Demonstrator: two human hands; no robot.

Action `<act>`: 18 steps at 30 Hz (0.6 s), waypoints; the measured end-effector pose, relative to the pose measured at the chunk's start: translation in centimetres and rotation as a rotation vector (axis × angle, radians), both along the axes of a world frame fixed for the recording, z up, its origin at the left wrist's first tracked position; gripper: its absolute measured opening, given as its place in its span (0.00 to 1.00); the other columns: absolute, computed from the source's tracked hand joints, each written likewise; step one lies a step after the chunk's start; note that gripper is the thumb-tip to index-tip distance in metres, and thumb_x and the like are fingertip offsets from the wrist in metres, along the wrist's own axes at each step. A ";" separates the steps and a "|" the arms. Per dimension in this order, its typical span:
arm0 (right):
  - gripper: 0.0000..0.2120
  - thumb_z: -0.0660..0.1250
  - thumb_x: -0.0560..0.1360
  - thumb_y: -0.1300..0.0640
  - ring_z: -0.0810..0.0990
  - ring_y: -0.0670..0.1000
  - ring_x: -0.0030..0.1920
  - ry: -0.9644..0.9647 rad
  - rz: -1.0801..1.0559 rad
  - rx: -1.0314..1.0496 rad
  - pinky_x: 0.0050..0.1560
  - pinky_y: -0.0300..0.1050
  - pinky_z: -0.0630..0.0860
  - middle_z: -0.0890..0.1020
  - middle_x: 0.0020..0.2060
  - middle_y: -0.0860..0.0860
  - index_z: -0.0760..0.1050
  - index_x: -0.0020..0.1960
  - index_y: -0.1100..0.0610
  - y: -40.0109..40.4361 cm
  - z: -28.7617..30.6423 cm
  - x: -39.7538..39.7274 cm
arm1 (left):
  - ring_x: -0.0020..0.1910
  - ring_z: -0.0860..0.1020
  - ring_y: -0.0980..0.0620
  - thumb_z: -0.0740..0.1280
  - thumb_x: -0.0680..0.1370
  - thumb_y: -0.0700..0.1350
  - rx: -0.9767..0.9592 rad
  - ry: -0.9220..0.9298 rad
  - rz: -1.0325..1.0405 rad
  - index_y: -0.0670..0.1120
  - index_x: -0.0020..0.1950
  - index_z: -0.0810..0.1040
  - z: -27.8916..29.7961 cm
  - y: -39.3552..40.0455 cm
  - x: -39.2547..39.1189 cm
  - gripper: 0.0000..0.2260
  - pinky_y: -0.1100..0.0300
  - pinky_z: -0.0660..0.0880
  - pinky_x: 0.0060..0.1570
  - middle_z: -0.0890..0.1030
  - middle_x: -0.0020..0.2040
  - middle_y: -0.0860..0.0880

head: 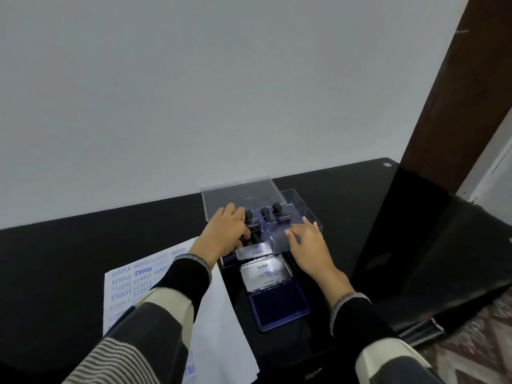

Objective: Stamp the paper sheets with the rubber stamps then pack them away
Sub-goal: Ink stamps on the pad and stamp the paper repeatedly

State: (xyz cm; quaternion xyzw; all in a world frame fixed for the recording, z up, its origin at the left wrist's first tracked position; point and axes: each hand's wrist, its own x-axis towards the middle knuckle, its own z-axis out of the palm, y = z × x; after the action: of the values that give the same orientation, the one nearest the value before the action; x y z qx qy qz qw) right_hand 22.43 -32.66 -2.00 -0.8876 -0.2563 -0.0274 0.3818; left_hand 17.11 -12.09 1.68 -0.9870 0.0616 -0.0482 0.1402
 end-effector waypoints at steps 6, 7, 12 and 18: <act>0.10 0.59 0.81 0.59 0.60 0.53 0.74 0.049 0.012 0.070 0.73 0.43 0.42 0.79 0.58 0.53 0.79 0.52 0.59 -0.3 -0.1 -0.1 | 0.52 0.74 0.52 0.69 0.77 0.48 -1.034 -0.353 0.175 0.51 0.55 0.79 0.5 -0.8 -2.0 0.08 0.62 0.71 0.53 0.77 0.53 0.52; 0.10 0.59 0.80 0.60 0.61 0.52 0.73 0.054 0.000 0.113 0.73 0.44 0.43 0.79 0.58 0.53 0.79 0.53 0.59 -0.2 0.0 -0.3 | 0.50 0.77 0.56 0.69 0.77 0.47 -1.222 -0.344 0.189 0.52 0.55 0.79 1.0 -1.7 -2.9 0.07 0.67 0.72 0.51 0.79 0.52 0.53; 0.08 0.62 0.79 0.55 0.79 0.47 0.53 0.188 -0.128 0.497 0.55 0.40 0.75 0.82 0.48 0.48 0.79 0.52 0.54 0.4 0.9 -4.5 | 0.50 0.82 0.56 0.70 0.76 0.43 -1.860 -0.322 0.237 0.46 0.59 0.78 0.8 -5.7 -6.7 0.12 0.65 0.76 0.50 0.84 0.50 0.49; 0.20 0.56 0.80 0.44 0.76 0.48 0.33 0.835 0.037 0.746 0.34 0.41 0.69 0.82 0.38 0.55 0.78 0.54 0.59 1.2 1.8 -9.1 | 0.54 0.82 0.49 0.72 0.73 0.46 -2.128 -0.344 0.291 0.43 0.60 0.77 -1.1 -8.0 -9.5 0.17 0.59 0.76 0.54 0.84 0.53 0.46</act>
State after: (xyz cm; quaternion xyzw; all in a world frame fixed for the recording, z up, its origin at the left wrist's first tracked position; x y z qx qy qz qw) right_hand 13.36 -31.49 -0.25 -0.6231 -0.0719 0.2444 0.7395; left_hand 7.58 -20.09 0.62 -0.5805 -0.1496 -0.1974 -0.7757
